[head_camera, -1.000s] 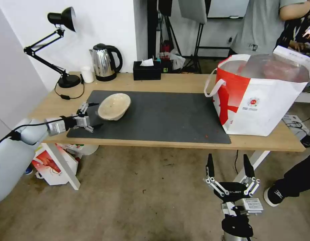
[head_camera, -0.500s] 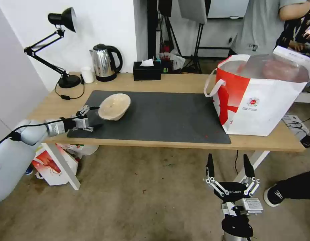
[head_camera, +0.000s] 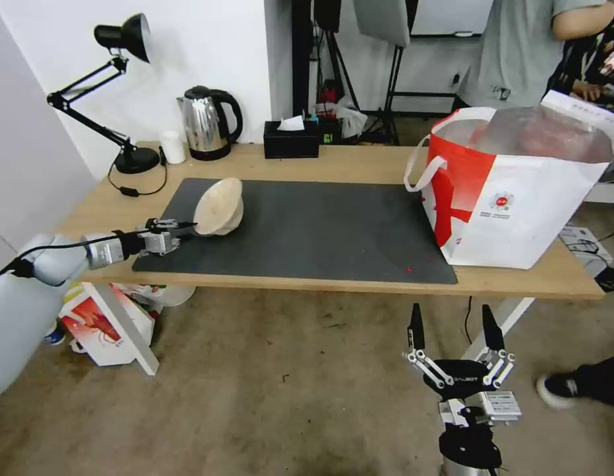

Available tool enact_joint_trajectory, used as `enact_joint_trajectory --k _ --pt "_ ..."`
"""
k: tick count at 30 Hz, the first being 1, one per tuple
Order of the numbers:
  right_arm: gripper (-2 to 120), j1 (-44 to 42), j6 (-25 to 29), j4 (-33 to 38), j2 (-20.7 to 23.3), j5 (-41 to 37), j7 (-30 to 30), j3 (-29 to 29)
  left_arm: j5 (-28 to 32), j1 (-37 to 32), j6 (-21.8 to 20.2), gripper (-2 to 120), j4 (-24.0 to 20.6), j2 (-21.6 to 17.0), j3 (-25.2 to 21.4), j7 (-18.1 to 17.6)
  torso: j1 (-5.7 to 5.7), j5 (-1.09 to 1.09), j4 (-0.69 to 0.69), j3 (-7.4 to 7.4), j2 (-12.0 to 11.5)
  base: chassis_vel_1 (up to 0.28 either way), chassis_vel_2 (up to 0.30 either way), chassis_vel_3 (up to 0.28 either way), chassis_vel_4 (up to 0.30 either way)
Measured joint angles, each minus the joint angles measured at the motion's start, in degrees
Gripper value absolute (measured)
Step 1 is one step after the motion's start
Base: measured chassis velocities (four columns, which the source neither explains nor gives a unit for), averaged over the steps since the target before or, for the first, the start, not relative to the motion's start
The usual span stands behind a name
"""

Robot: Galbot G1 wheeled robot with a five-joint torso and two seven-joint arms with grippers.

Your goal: Pick up the trash from the table and place it into the takeout bag.

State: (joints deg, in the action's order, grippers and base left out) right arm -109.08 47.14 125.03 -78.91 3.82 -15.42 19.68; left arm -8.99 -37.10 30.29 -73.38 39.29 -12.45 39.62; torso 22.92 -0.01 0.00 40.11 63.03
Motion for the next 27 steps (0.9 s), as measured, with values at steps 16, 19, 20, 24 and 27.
enact_joint_trajectory --k 16,19,20,24,27 --pt "100 0.0 0.0 0.0 0.0 0.0 0.0 0.0 2.4 0.8 0.1 0 -2.8 -1.2 -1.2 3.0 0.0 0.0 0.0 0.0 0.0 0.0 0.0 0.0 0.0" --pt "100 0.0 0.0 0.0 0.0 0.0 0.0 0.0 4.2 1.1 0.4 0 -4.2 -1.7 -1.4 4.7 0.0 0.01 0.0 0.0 0.0 0.0 0.0 0.0 0.0" --pt "100 0.0 0.0 0.0 0.0 0.0 0.0 0.0 4.2 1.1 0.4 0 -4.2 -1.7 -1.4 4.7 0.0 0.01 0.0 0.0 0.0 0.0 0.0 0.0 0.0" --pt "100 0.0 0.0 0.0 0.0 0.0 0.0 0.0 5.5 1.1 0.5 0 -5.9 -2.5 -1.6 5.5 0.0 0.01 0.0 0.0 0.0 0.0 0.0 0.0 0.0" --pt "100 0.0 0.0 0.0 0.0 0.0 0.0 0.0 5.8 1.0 0.4 0 -7.2 -3.0 -2.2 5.8 0.0 0.01 0.0 0.0 0.0 0.0 0.0 0.0 0.0"
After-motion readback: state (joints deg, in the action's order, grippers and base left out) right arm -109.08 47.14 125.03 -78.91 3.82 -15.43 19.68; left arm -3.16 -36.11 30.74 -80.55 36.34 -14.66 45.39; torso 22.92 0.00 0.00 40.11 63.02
